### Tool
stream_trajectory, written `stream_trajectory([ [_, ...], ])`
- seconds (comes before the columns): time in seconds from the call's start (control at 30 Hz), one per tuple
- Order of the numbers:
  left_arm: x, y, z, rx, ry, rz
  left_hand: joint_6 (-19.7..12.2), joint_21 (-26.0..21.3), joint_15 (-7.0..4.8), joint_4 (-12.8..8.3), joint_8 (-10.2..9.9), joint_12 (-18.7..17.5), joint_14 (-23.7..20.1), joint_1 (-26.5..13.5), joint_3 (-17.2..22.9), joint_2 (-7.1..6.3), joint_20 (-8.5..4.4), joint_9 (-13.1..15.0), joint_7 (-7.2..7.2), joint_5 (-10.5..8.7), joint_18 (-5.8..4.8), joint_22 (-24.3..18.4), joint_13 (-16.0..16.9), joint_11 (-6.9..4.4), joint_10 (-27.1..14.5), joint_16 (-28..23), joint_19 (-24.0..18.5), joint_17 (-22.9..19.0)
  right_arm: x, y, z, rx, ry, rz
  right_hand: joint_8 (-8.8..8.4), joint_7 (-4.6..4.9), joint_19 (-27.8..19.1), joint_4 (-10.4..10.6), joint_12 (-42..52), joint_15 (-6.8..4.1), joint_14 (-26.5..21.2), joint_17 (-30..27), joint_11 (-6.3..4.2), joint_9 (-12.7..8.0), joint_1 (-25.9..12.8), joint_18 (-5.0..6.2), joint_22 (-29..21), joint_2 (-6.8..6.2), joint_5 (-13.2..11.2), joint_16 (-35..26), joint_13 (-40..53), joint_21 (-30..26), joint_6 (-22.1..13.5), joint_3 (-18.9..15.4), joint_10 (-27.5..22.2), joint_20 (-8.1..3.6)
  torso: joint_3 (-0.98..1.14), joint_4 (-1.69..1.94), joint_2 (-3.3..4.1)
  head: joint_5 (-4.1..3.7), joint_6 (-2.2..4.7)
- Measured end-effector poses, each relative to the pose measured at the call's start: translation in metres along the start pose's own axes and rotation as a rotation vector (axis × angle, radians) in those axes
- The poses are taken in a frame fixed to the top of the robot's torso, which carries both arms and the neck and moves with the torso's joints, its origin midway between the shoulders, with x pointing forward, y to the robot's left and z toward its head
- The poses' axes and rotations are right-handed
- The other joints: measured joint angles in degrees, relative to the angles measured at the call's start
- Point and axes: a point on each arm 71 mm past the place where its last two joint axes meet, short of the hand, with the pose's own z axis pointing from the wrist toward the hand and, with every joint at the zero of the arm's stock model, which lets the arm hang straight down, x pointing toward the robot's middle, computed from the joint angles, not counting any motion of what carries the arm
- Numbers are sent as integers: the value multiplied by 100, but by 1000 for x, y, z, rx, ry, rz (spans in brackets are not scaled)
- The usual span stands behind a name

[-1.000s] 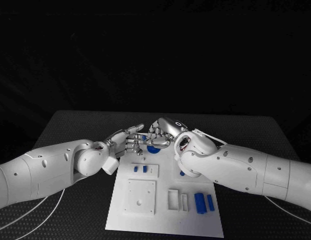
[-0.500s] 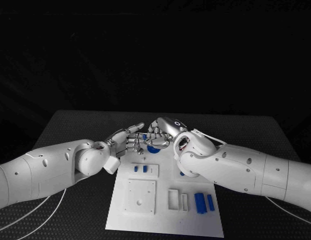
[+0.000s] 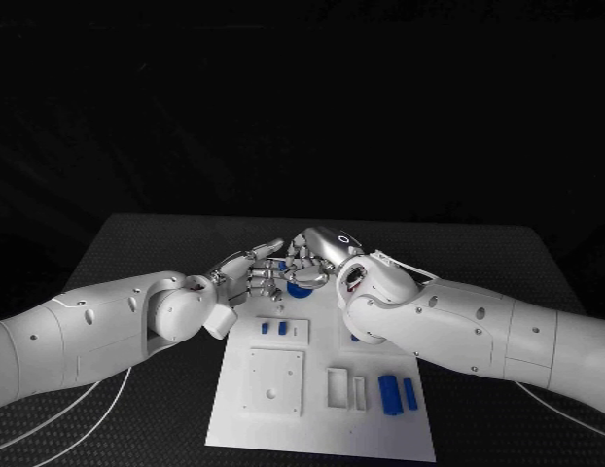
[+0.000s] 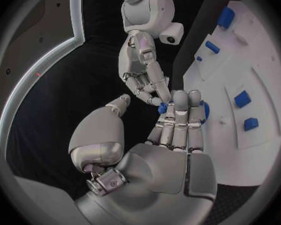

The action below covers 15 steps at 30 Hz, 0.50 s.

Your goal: Assemble the parts on the task board

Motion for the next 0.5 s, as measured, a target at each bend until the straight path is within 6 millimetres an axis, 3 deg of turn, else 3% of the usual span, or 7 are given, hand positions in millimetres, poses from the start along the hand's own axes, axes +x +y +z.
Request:
stream_trajectory([
  [0.5, 5, 1, 0, -7, 14, -2, -16, -22, -1, -16, 38, 0, 41, 68, -47, 22, 1, 19, -12, 0, 0, -1, -96, 22, -21, 0, 1, -19, 1, 1, 2, 2, -3, -4, 15, -8, 0, 62, 0, 1, 1, -1, 0, 9, -17, 0, 0, -17, 0, 0, -1, 0, 7, 28, 0, 1, 1, -1, -1, 15, -5],
])
